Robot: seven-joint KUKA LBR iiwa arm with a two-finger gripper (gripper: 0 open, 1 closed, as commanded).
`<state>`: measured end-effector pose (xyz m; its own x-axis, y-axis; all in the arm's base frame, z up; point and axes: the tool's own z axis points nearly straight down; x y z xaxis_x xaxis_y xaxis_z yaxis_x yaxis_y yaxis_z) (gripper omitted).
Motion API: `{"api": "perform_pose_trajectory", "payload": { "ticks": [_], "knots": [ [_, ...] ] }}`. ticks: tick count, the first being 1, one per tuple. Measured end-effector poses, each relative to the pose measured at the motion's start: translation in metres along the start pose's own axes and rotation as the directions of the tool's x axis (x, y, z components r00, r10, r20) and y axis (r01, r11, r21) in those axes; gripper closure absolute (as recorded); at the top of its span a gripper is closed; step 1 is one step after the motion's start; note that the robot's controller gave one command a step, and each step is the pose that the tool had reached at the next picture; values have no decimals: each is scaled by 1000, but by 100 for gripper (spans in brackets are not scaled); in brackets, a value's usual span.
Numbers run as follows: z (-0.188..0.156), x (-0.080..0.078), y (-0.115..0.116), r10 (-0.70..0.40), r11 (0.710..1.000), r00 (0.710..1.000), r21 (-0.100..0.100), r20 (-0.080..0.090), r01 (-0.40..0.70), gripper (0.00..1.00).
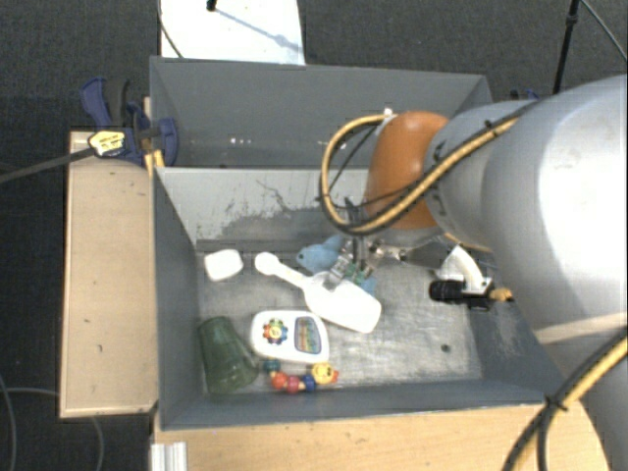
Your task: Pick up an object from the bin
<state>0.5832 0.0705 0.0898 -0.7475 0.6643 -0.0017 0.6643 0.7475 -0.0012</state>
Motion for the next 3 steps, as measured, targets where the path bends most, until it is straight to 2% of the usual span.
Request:
{"api": "perform_pose_trajectory", "payload": {
  "ticks": [1, 3],
  "knots": [
    [-22, 1, -1, -1, 1000, 1000, 4, -4, 1, 100],
    [-60, 0, 1, -4, 1000, 1000, -4, 2, 4, 100]
  ]
}}
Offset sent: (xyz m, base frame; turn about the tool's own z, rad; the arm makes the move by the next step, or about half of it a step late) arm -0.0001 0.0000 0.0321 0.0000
